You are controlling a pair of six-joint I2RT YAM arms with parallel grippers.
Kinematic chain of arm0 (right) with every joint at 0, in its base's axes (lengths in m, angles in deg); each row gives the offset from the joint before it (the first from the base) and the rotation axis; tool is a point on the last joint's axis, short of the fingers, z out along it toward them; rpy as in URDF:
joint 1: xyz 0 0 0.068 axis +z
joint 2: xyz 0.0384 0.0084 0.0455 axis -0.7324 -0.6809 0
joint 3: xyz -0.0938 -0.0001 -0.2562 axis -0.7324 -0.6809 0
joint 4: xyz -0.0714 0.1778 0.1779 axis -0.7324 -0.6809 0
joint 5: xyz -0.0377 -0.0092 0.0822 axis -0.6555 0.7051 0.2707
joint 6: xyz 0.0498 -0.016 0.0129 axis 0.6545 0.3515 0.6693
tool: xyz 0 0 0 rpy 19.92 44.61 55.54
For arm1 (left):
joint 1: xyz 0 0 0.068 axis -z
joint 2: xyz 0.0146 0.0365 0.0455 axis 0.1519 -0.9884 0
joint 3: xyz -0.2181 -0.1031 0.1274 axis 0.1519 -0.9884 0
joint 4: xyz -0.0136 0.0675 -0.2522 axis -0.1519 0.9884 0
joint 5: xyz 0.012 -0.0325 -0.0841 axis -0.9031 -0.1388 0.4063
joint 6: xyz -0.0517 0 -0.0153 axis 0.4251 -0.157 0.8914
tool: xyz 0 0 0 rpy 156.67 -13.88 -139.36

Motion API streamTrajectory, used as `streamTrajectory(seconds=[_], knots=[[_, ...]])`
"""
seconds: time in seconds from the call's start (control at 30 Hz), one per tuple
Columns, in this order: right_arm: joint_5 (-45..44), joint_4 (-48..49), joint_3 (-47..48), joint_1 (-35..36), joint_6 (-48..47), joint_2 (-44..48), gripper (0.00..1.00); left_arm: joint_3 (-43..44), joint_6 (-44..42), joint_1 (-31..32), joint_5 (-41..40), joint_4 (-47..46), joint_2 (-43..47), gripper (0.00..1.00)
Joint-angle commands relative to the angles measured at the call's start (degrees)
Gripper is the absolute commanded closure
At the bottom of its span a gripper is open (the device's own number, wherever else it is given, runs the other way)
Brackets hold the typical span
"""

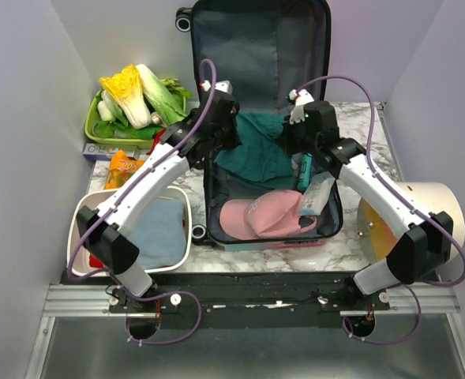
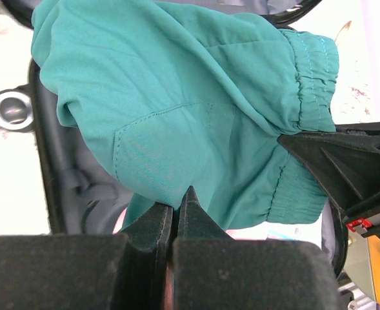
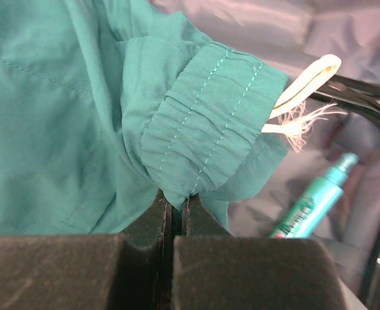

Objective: Open, take out, and arrange the luggage

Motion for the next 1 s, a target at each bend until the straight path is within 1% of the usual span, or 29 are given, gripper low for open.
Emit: streamTrajectory(seconds=[0.0,0.13,0.17,0.23,0.3,0.33,0.37,0.4,0.43,0.47,0.5,0.53,0.57,0.63,0.67,0.73,0.77,0.8,0.83,0.97], knots=[[0.7,-2.4,4.8,6.0,2.7,1.4,0.99,-3.9,0.0,0.1,-9.3,3.4,8.9,1.00],[0.9,-2.5,6.7,11.9,5.6,1.0,0.99,-8.8,3.0,0.0,-17.0,9.7,17.7,1.00],[0.8,-2.5,6.9,14.3,6.5,0.7,0.99,-9.7,4.7,-0.1,-18.4,10.9,19.3,1.00],[3.0,-1.3,7.5,16.6,8.4,-0.3,0.99,-13.0,7.0,-0.2,-20.8,14.5,23.7,1.00],[3.9,-0.1,8.1,20.4,10.3,-1.5,0.99,-15.8,9.2,-0.6,-23.3,16.2,26.6,1.00],[4.0,0.6,8.5,21.7,10.8,-3.2,0.99,-18.6,9.5,-1.4,-23.6,17.6,29.3,1.00],[4.1,1.8,9.8,24.6,11.6,-4.0,0.99,-20.0,9.6,-2.2,-23.7,18.5,30.6,1.00],[4.5,2.5,10.6,26.1,12.5,-5.0,0.99,-21.1,11.8,-3.2,-24.7,20.1,31.7,1.00],[4.5,2.9,11.6,27.6,12.7,-6.4,0.99,-22.2,13.5,-5.2,-26.0,24.7,33.6,1.00],[4.6,2.9,12.6,30.4,13.1,-8.9,0.99,-22.8,14.5,-5.8,-27.2,26.8,34.5,1.00],[5.4,2.9,14.6,31.7,13.4,-10.4,0.99,-23.2,15.5,-6.8,-30.3,28.9,35.5,1.00],[5.9,2.9,15.6,32.9,13.6,-11.7,0.99,-24.3,17.1,-7.7,-31.2,32.1,37.3,1.00],[6.3,2.8,16.8,35.1,13.9,-14.6,0.99,-25.2,16.8,-10.6,-31.5,32.7,38.4,1.00],[7.6,2.8,19.6,36.9,15.3,-17.1,0.99,-29.3,16.1,-13.4,-30.5,31.7,41.6,1.00],[7.6,2.6,20.5,38.3,15.7,-18.6,0.99,-30.9,14.7,-16.6,-29.8,30.7,42.6,1.00],[6.9,2.7,22.4,39.3,16.5,-21.6,0.99,-36.4,14.4,-19.5,-27.8,28.4,44.5,1.00],[6.7,2.8,22.9,40.0,16.7,-22.4,0.99,-37.9,12.5,-21.2,-26.5,27.8,44.6,1.00],[6.5,2.9,23.6,40.2,17.0,-23.9,0.99,-39.3,12.3,-23.9,-25.5,27.4,44.6,1.00],[6.8,2.9,24.4,40.4,17.0,-24.6,0.99,-41.2,12.6,-25.1,-25.7,28.0,44.4,1.00],[8.0,3.0,24.9,41.3,17.7,-27.3,0.99,-41.8,12.9,-29.7,-28.0,29.4,44.6,1.00]])
